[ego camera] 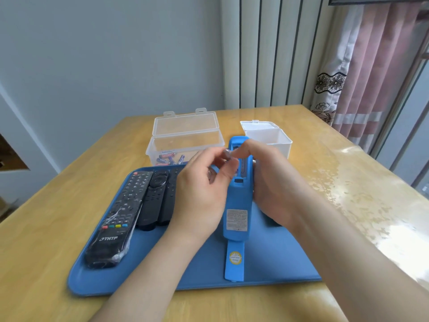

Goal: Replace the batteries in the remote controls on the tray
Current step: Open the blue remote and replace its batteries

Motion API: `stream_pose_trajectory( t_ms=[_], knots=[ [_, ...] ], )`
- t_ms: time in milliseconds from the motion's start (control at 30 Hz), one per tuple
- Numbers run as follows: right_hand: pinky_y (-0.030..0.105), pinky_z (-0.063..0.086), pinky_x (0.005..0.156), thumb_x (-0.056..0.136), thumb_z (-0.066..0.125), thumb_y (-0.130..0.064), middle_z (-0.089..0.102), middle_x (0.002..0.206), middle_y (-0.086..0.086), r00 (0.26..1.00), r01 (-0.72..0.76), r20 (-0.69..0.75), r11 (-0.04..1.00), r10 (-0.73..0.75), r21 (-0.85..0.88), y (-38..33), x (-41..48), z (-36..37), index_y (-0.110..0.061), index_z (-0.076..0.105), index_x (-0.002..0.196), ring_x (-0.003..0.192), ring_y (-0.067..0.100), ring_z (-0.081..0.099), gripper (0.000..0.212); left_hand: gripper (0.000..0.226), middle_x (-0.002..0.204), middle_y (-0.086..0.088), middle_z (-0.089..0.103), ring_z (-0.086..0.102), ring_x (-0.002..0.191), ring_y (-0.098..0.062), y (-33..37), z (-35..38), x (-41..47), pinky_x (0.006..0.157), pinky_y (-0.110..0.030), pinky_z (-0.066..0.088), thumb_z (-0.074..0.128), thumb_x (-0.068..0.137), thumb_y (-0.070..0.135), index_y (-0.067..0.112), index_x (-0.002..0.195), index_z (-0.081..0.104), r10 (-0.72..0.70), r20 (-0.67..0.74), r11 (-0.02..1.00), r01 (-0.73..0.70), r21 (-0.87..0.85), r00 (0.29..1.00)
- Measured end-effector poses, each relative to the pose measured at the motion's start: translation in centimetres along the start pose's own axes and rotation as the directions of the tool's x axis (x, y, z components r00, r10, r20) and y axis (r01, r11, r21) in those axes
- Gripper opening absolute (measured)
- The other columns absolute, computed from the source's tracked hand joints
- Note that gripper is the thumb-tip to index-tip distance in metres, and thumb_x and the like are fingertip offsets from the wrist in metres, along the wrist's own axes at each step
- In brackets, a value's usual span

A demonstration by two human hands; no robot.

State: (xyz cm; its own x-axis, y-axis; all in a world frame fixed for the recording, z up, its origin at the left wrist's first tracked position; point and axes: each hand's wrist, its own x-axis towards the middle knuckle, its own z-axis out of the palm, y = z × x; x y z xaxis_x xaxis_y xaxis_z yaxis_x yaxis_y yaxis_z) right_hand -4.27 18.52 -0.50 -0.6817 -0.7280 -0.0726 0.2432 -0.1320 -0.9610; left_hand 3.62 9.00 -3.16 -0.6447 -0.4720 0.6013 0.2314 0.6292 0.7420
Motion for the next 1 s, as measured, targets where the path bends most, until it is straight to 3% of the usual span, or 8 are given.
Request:
stream_pose_trajectory(
  t_ms=[67,133,200,267,467,733,900,1000],
  knots=[
    [0.040,0.045,0.078,0.082,0.059,-0.015,0.065,0.088,0.011,0.999,0.013,-0.042,0.999,-0.011,0.039,0.3,0.3,-0.2,-0.012,0.063,0.092,0.084,0.026,0.058,0.011,0.013,0.076,0.001,0.061,0.045,0.055,-0.007,0.5,-0.3,0.5,0.046,-0.019,0.035,0.053,0.097,0.023,0.015,0.088,0.059,-0.308,0.046,0.863,0.299,-0.407,0.950],
    [0.037,0.047,0.072,0.093,0.051,-0.007,0.070,0.087,0.010,0.994,0.036,-0.109,0.998,-0.030,0.056,0.7,0.5,-0.5,-0.010,0.064,0.093,0.081,0.024,0.060,0.013,0.014,0.069,-0.006,0.060,0.036,0.045,-0.009,0.5,-0.8,1.0,0.036,-0.017,0.020,0.043,0.099,0.016,0.013,0.089,0.053,-0.525,0.208,0.527,0.507,-0.682,0.825],
    [0.035,0.049,0.068,0.096,0.047,-0.003,0.070,0.083,0.009,0.985,0.057,-0.164,0.996,-0.045,0.067,0.9,0.8,-1.0,-0.008,0.064,0.092,0.075,0.023,0.062,0.018,0.014,0.061,-0.005,0.055,0.033,0.041,-0.009,0.2,-1.4,1.3,0.032,-0.015,0.016,0.038,0.098,0.013,0.013,0.095,0.052,-0.579,0.338,0.324,0.589,-0.740,0.742],
    [0.031,0.053,0.063,0.097,0.046,-0.003,0.069,0.079,0.010,0.978,0.063,-0.205,0.988,-0.034,0.138,1.0,1.0,-1.5,-0.006,0.062,0.096,0.068,0.021,0.065,0.016,0.021,0.058,-0.003,0.049,0.030,0.041,-0.008,-0.1,-1.6,1.6,0.031,-0.014,0.016,0.035,0.097,0.013,0.015,0.100,0.056,-0.583,0.386,0.269,0.618,-0.739,0.715],
    [0.031,0.055,0.059,0.097,0.047,-0.013,0.066,0.073,0.010,0.974,-0.011,-0.207,0.933,0.091,0.359,-0.2,1.3,-3.2,-0.007,0.058,0.100,0.058,0.024,0.069,0.013,0.017,0.052,0.002,0.035,0.026,0.039,-0.007,0.8,-0.4,4.1,0.032,-0.014,0.014,0.046,0.097,0.021,0.016,0.081,0.052,-0.608,0.424,0.327,0.698,-0.636,0.671],
    [0.038,0.061,0.063,0.091,0.045,0.001,0.064,0.089,0.014,0.965,0.049,-0.260,0.952,0.033,0.303,-4.8,3.2,-8.9,-0.002,0.055,0.110,0.075,0.025,0.074,0.022,0.033,0.067,-0.009,0.046,0.039,0.055,-0.013,0.6,6.0,11.7,0.040,-0.013,0.033,0.031,0.093,-0.014,0.010,0.092,0.052,-0.596,0.338,0.487,0.662,-0.569,0.729],
    [0.046,0.061,0.063,0.092,0.042,0.005,0.062,0.105,0.021,0.944,0.135,-0.329,0.933,-0.019,0.334,-5.9,5.1,-11.5,0.000,0.051,0.116,0.081,0.032,0.074,0.026,0.032,0.068,-0.006,0.049,0.042,0.057,-0.012,-0.3,10.0,16.1,0.049,-0.018,0.034,0.034,0.094,-0.008,0.013,0.084,0.057,-0.562,0.245,0.608,0.595,-0.525,0.790],
    [0.046,0.061,0.063,0.093,0.042,0.004,0.063,0.107,0.022,0.945,0.110,-0.326,0.916,0.024,0.385,-5.1,6.2,-12.0,0.002,0.050,0.122,0.082,0.031,0.074,0.030,0.025,0.077,-0.006,0.056,0.051,0.069,-0.014,-1.0,11.7,17.0,0.059,-0.022,0.036,0.040,0.096,0.008,0.015,0.086,0.062,-0.487,0.317,0.713,0.580,-0.394,0.814]
  ],
)
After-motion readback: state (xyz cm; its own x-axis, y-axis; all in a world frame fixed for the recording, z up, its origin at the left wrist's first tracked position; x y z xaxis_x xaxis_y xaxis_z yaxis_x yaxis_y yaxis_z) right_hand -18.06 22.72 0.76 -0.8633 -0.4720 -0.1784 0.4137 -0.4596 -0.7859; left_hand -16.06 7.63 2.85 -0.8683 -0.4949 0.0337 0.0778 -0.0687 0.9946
